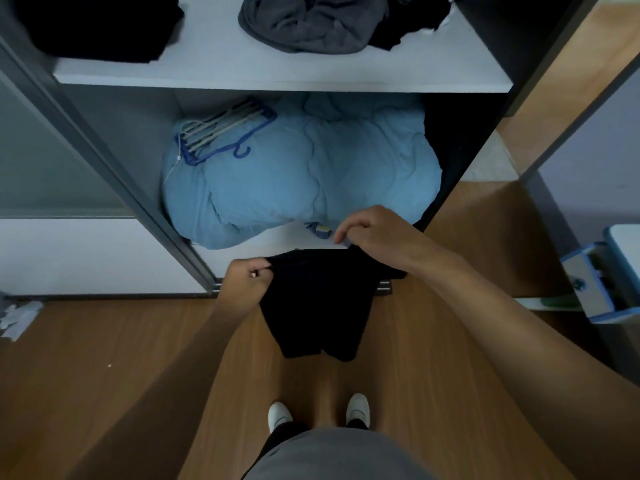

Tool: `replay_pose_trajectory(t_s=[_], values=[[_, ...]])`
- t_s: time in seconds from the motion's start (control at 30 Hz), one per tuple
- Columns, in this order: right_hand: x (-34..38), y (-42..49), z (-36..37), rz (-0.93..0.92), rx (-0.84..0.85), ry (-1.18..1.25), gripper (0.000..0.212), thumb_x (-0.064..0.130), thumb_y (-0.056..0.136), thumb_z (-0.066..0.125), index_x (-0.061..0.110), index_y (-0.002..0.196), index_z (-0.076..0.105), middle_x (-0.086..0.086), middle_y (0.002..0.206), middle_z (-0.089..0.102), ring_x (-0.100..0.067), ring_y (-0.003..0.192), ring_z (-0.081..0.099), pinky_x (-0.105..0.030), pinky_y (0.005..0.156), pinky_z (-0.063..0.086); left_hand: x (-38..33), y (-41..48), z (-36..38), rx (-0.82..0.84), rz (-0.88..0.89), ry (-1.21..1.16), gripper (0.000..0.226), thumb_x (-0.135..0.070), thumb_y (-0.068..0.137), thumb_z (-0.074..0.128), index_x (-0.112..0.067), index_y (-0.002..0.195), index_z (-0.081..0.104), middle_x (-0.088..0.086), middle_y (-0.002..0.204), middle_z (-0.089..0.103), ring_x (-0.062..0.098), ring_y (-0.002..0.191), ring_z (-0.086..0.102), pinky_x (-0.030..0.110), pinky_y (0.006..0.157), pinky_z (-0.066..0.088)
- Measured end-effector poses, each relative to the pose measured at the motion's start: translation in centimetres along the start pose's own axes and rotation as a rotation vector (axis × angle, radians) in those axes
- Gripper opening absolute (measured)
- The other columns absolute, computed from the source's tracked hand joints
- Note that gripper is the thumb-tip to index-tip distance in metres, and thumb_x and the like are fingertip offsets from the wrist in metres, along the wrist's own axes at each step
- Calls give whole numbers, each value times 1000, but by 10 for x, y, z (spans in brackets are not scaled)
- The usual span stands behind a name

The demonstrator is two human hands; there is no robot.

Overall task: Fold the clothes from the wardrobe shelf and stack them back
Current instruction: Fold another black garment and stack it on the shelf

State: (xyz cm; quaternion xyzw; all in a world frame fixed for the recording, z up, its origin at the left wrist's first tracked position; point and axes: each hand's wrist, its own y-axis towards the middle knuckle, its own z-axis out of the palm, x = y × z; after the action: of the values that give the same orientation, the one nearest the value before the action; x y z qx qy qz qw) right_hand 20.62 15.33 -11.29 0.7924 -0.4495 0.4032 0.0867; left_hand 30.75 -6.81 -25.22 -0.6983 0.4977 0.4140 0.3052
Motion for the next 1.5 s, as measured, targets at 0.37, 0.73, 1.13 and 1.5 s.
replay_pose_trajectory(t_s=[0.37,0.73,1.13,1.5], values=[[-4,4,12,-239,154,-437,33,44,98,54,19,83,70,11,66,56,-4,62,51,-32,64,41,-4,0,-16,1,49,88,31,9,85,43,-1,56,37,6,54,36,10,49,35,27,48,25],[-11,7,28,-289,334,-396,35,48,87,68,33,118,69,13,109,70,-5,96,60,-35,88,49,6,-8,-21,-244,-98,79,33,-8,80,40,-22,53,30,-4,52,31,5,47,29,23,44,23],[-11,9,12,-213,292,-381,32,42,100,52,21,121,65,-1,117,67,-15,105,60,-40,97,45,-14,1,-9,-236,-170,-129,46,1,83,39,-27,50,21,-17,45,21,2,43,21,21,41,16],[-6,5,12,-223,369,-257,34,-3,92,45,23,83,66,5,87,68,-4,78,57,-24,80,44,-15,3,-18,-13,85,71,39,8,87,41,-11,54,31,6,56,29,12,51,31,31,50,23]])
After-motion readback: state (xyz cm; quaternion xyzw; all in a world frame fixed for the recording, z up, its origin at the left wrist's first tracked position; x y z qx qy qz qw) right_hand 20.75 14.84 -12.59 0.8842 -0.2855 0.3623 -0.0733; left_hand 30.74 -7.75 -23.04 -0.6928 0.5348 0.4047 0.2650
